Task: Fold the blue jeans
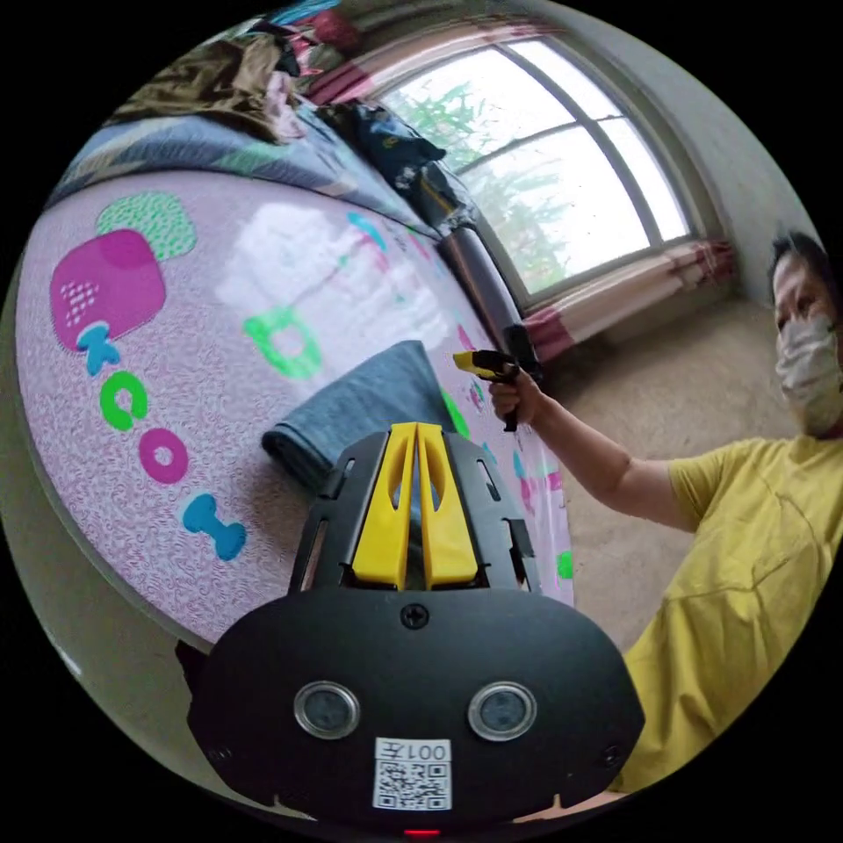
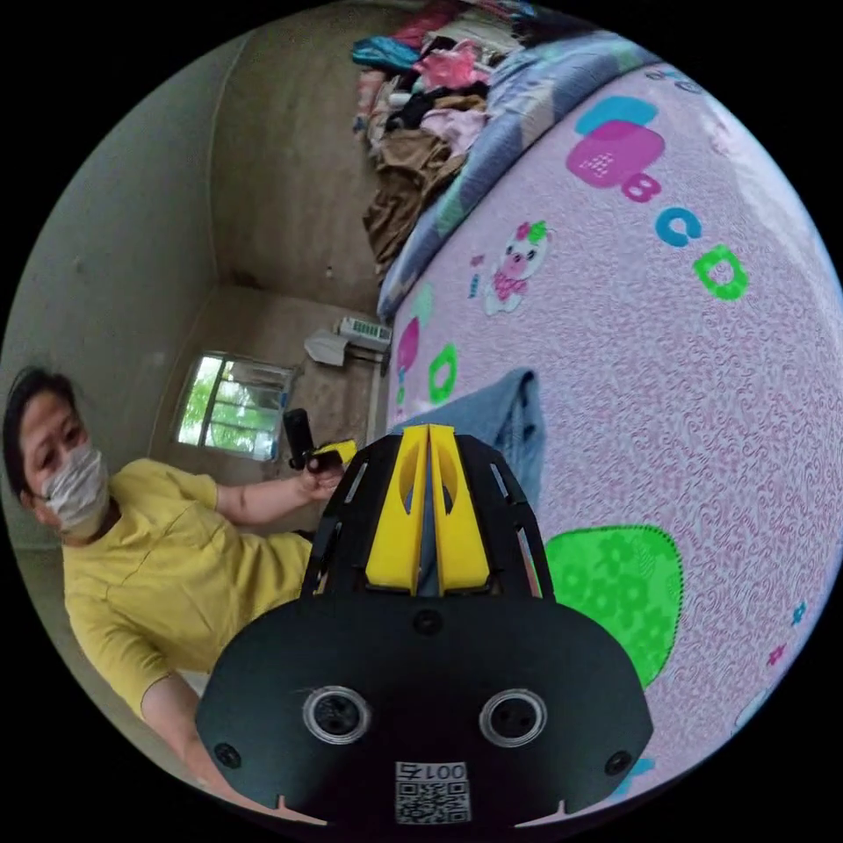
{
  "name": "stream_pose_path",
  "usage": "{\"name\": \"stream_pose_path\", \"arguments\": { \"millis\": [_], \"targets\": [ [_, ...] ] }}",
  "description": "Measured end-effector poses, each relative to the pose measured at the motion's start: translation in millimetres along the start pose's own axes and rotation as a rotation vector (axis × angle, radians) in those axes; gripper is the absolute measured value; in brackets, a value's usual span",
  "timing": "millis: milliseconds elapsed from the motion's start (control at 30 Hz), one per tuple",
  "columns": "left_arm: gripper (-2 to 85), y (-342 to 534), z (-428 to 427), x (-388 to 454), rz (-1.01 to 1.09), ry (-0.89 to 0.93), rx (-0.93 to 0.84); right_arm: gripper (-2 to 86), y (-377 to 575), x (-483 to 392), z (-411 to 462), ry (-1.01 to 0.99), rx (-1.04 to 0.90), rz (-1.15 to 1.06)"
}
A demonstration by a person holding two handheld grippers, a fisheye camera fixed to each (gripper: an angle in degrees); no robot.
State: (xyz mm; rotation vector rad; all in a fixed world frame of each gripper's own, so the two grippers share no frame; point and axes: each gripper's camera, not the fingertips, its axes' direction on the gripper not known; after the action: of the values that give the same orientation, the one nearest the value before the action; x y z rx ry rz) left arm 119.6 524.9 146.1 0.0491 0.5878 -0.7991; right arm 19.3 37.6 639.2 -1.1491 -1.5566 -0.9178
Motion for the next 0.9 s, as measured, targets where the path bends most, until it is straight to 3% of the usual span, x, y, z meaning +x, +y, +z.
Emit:
{"name": "stream_pose_path", "arguments": {
  "millis": [100, 200, 267, 400, 533, 667, 900],
  "targets": [
    [-1.3, 11.6, 35.0, 21.2, 0.083, 0.065, -0.116, -0.1, 24.5, 0.7, 33.9, 0.013, -0.205, 0.012],
    [-1.4, 32.9, 70.5, 21.3, 0.122, 0.051, -0.23, 0.0, 46.5, 23.9, 45.7, 0.115, -0.261, 0.079],
    [-1.3, 47.7, 86.6, 4.9, 0.142, -0.045, -0.314, 0.2, 56.0, 37.1, 39.3, 0.124, -0.221, 0.117],
    [-1.3, 42.4, 68.9, -2.3, 0.098, -0.031, -0.277, 1.1, 83.1, 27.3, -2.5, 0.156, -0.112, 0.077],
    [0.2, 55.9, 53.2, -16.7, -0.091, 0.048, -0.286, 6.1, 121.7, 44.9, -27.7, 0.072, -0.158, 0.167],
    [9.7, 74.9, 72.2, -40.7, -0.268, 0.167, -0.375, 10.3, 157.2, 70.9, -35.1, 0.035, -0.221, 0.257],
    [12.3, 74.7, 100.5, -60.8, -0.366, 0.253, -0.347, 14.2, 193.6, 104.4, -36.4, -0.153, -0.199, 0.29]
  ]
}}
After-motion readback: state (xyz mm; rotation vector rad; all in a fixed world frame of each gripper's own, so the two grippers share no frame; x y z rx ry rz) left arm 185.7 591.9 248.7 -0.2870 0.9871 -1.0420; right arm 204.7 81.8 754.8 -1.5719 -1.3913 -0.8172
